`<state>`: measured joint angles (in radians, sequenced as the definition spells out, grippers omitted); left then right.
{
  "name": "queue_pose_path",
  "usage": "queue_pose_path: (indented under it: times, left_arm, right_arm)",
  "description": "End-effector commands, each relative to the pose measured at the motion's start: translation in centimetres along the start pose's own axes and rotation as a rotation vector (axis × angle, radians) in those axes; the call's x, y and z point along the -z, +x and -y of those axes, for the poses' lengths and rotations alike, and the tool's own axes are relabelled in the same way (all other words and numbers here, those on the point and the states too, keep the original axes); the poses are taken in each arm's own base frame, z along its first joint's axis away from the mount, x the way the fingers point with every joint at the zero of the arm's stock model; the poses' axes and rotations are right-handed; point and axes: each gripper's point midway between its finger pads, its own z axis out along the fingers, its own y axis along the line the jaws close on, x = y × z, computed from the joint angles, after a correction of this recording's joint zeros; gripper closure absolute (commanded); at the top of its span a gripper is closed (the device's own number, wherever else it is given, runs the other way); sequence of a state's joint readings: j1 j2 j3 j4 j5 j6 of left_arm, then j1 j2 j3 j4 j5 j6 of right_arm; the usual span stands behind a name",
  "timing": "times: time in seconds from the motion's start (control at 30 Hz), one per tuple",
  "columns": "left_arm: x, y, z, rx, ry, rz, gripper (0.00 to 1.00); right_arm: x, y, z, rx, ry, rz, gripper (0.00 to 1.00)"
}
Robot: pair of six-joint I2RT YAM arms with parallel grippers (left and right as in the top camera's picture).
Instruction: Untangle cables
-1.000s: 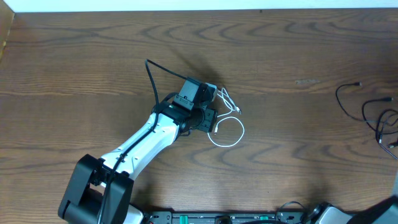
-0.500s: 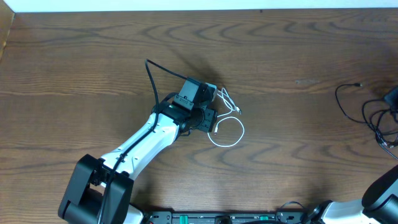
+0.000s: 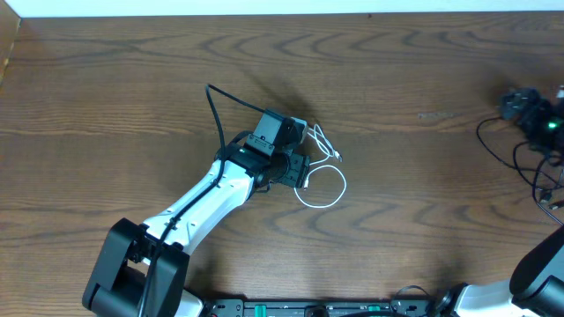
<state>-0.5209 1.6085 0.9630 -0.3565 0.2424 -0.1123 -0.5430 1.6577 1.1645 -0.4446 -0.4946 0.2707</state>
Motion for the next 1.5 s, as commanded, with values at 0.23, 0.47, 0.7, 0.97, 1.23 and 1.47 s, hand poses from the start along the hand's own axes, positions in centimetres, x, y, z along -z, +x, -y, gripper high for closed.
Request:
queue_pose_path:
  times: [0.23,0.47,0.7,0.97,1.23,1.47]
  left_arm:
    - [0.5,-0.6,2.8,-0.001,0.151,0.016,0.24]
    - [1.0,-2.9,4.5,-0.034,0.243,0.107,0.23]
    - [0.7,-5.0,4.1,0.01,0.221,0.188,0.23]
    - [-1.9,-6.2,2.8,0.211,0.187,0.214,0.33]
    - [-3.1,-5.7,3.4,0.233,0.214,0.187,0.76]
    - [-1.6,-6.5,4.6,0.193,0.294,0.21,0.93]
  right_arm:
    - [-2.6,6.9,-6.6,0.109,-0.037,-0.222,0.01]
    - [-3.5,12.1,-10.6,0.269,-0.056,-0.348,0.01]
    - [-3.9,14.8,-12.3,0.359,-0.024,-0.392,0.04]
    - [-4.0,16.0,-13.4,0.391,-0.041,-0.413,0.14]
    - [-4.0,16.2,-13.4,0.393,-0.041,-0.417,0.15]
    - [-3.8,16.6,-13.2,0.388,-0.031,-0.438,0.13]
